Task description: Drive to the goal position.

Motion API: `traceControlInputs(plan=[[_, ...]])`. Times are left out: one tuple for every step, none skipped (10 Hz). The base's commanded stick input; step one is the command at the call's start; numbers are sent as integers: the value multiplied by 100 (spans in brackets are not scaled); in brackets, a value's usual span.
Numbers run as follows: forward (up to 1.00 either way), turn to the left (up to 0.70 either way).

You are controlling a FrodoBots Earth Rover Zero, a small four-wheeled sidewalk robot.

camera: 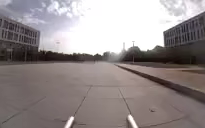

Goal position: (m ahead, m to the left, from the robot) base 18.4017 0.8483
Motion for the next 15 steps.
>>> traceControlInputs(plan=[[100, 0], [100, 0], [100, 0], [100, 0], [100, 0], [100, 0], [100, 0], [100, 0], [100, 0], [100, 0], [100, 0], [100, 0], [100, 0], [100, 0], [100, 0]])
